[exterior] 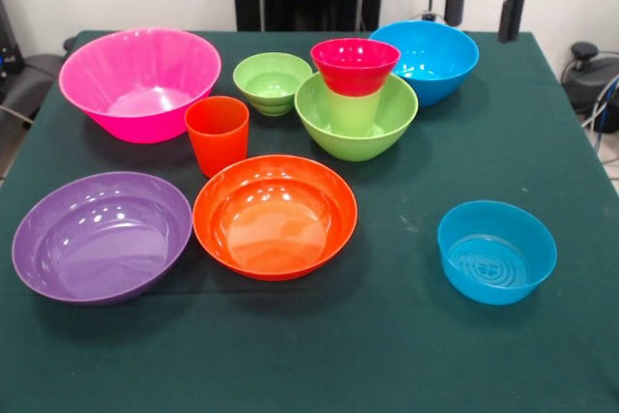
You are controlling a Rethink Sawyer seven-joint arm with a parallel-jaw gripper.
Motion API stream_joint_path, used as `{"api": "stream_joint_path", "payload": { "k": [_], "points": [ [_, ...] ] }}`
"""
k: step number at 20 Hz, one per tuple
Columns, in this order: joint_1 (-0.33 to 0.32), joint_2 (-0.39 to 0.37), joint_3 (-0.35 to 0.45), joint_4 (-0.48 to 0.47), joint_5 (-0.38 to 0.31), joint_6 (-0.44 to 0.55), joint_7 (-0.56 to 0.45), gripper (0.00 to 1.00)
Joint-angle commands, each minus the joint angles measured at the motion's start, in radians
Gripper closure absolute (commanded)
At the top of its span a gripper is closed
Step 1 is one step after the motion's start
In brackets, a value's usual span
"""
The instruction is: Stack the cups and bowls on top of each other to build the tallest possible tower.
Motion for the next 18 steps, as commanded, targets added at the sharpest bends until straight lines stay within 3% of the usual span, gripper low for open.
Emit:
{"api": "stream_joint_path", "payload": {
  "k": [1, 7, 14, 18],
  "points": [
    [0.096, 0.123, -0.041, 0.129, -0.044, -0.103, 0.251, 0.0],
    [0.106, 0.188, -0.022, 0.202, -0.009, -0.233, 0.21, 0.0],
    [0.2, 0.248, -0.108, 0.173, 0.023, -0.213, 0.248, 0.0],
    [0.232, 0.247, -0.128, 0.202, 0.07, -0.186, 0.288, 0.0]
  ]
}}
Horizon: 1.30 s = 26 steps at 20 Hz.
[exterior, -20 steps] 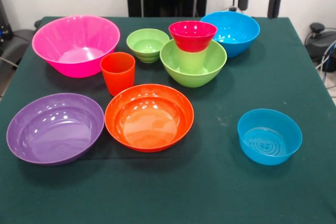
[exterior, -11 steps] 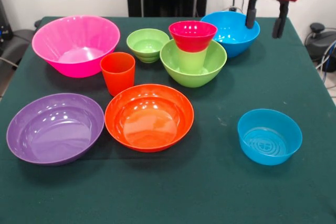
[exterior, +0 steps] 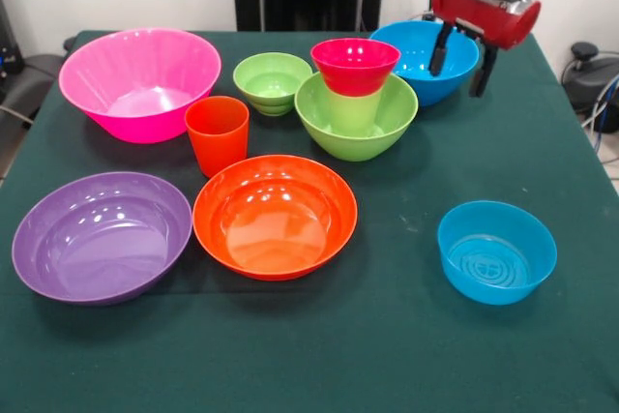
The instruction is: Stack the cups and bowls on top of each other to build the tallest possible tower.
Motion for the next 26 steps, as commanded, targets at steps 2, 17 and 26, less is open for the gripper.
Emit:
{"api": "stream_joint_path", "payload": {
  "k": [2, 17, 26],
  "points": [
    [0.054, 0.048, -0.001, 0.088, 0.093, 0.034, 0.306, 0.0],
    [0.011, 0.051, 0.101, 0.154, 0.21, -0.03, 0.247, 0.0],
    [0.016, 0.185, 0.121, 0.159, 0.267, -0.189, 0.316, 0.0]
  ]
}}
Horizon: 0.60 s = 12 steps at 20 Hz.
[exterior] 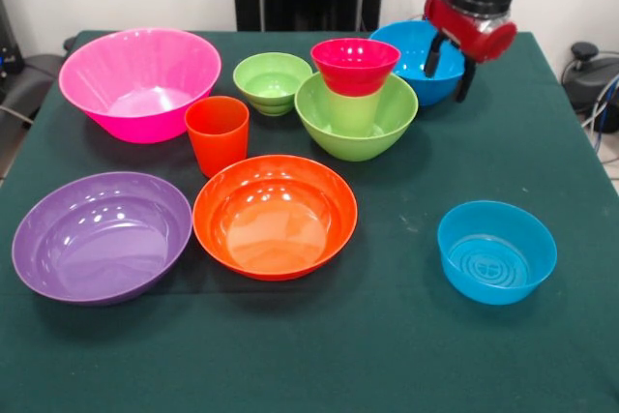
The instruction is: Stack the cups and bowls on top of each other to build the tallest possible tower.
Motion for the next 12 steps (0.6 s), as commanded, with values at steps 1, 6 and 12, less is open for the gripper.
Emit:
{"api": "stream_joint_path", "payload": {
  "k": [1, 6, 12],
  "points": [
    [-0.006, 0.116, 0.137, 0.062, 0.072, -0.121, 0.234, 0.0],
    [-0.033, 0.118, 0.181, 0.086, 0.094, -0.162, 0.208, 0.0],
    [-0.02, 0.068, 0.167, 0.114, 0.106, -0.104, 0.198, 0.0]
  ]
}}
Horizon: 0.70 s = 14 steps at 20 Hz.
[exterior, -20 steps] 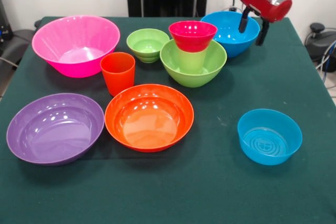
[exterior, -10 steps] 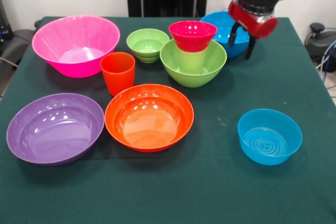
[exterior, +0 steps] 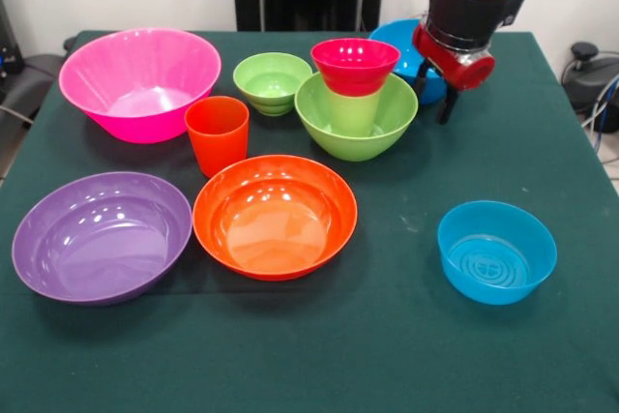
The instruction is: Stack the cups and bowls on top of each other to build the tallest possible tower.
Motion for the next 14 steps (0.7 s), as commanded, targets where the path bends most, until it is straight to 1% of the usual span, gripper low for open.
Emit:
{"api": "stream_joint_path", "payload": {
  "k": [1, 6, 9, 14],
  "points": [
    [-0.017, -0.022, 0.132, 0.074, 0.052, 0.012, 0.194, 0.0],
    [0.024, -0.086, 0.078, 0.078, 0.055, 0.127, 0.214, 0.0],
    [0.041, -0.11, 0.065, 0.071, 0.056, 0.168, 0.223, 0.0],
    [0.081, -0.135, 0.006, 0.041, 0.032, 0.231, 0.226, 0.0]
  ]
}}
